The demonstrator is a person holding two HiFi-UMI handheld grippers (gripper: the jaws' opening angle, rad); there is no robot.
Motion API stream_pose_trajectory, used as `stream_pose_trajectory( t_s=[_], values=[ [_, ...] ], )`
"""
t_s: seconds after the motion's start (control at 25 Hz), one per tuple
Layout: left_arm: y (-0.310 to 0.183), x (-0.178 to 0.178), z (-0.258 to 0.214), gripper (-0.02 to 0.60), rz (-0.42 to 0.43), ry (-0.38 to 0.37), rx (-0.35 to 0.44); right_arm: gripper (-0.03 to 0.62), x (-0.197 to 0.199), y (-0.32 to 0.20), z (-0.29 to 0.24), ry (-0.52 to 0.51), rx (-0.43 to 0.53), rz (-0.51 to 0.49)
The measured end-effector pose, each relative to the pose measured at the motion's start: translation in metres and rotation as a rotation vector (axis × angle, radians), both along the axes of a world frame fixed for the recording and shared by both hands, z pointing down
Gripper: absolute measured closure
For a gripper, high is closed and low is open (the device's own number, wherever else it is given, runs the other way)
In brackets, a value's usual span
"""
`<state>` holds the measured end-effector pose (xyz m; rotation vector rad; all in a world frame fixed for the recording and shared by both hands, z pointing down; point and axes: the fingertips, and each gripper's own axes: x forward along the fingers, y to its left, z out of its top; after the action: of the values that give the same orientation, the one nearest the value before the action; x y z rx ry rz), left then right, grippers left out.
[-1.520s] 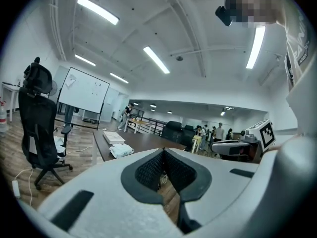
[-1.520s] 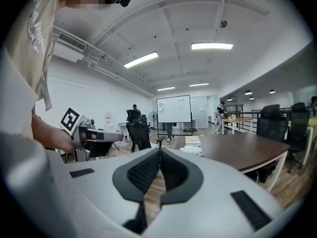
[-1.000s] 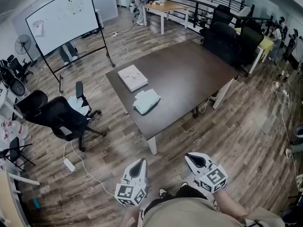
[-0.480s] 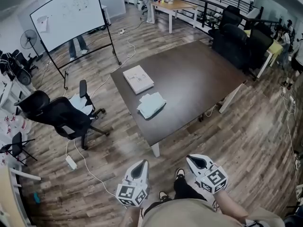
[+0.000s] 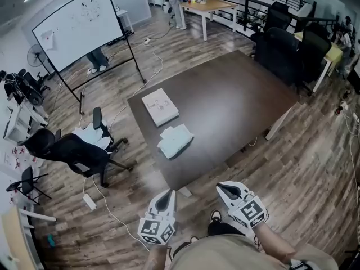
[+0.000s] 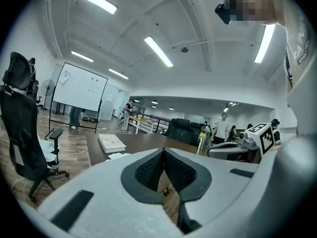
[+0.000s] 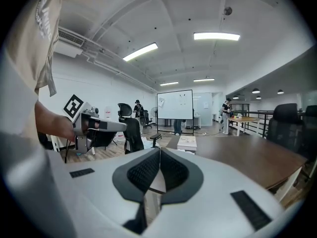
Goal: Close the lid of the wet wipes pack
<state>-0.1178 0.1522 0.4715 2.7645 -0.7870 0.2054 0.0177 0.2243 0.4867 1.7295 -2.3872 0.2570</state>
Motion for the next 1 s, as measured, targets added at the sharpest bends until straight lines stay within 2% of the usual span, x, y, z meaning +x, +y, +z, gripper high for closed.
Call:
stream_pose_trajectory(
  t_s=[0.24,0.48,0.8,1.0],
  values=[
    [-0.017,0.026,0.006,0.572,-0.040,-0.043,-0.018,0.580,0.040,-0.028,0.012,-0.029,-0.016,-0.036],
    [-0.035,0.037,0.013,0.572,-0.098,-0.069,-0.041,0.580,0.052,-0.051,0.025,-0.063,-0.037,-0.101],
    [-0.064,0.051,0.025,0.572,-0.077,-0.066,-0.060,0.580,0.051,-0.081,0.042,-0.066,-0.080,-0.119],
    [-0.099,0.052,0.031,0.572,-0.053,-0.044,-0.069,0.580,0.053,-0.108,0.034,-0.043,-0.078,-0.083]
  ],
)
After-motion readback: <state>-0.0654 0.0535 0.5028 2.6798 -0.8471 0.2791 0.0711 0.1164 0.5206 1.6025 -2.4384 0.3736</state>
